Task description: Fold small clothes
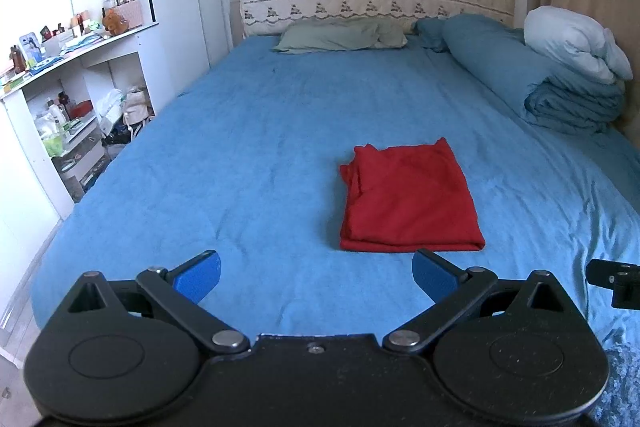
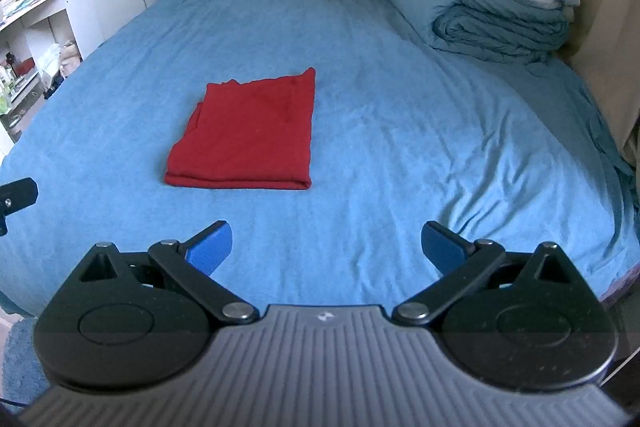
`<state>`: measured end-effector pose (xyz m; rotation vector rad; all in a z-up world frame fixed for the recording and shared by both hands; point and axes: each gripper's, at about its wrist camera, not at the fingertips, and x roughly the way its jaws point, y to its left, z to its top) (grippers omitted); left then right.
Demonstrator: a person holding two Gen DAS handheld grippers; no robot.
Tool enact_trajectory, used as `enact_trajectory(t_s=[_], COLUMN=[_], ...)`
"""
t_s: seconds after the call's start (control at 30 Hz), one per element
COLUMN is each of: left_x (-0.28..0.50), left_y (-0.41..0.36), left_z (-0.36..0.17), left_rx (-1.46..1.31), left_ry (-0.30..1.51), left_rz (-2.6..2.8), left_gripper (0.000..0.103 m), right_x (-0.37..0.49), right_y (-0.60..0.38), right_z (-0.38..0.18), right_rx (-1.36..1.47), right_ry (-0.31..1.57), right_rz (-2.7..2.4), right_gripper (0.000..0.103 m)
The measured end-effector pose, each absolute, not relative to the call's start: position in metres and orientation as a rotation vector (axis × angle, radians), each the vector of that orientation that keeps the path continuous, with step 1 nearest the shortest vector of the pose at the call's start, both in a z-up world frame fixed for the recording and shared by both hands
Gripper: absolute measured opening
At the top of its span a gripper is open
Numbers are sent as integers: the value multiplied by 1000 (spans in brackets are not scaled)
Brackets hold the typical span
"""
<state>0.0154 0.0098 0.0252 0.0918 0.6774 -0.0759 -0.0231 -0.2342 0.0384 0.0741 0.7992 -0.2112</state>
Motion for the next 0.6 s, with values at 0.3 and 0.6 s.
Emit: enact_trajectory(t_s=[0.3,0.6], left_x=[15,16], left_y=[9,10], left_z=[26,27], left_rx=[100,98], left_ry=[673,669], left_rz=[-100,-106], left_gripper=[103,103], right_x=[-22,-21], right_y=[-237,-238], right_z=[40,40], right_rx=[73,73], right_ry=[797,798], right_rz=[-225,-228], right_gripper=[103,103])
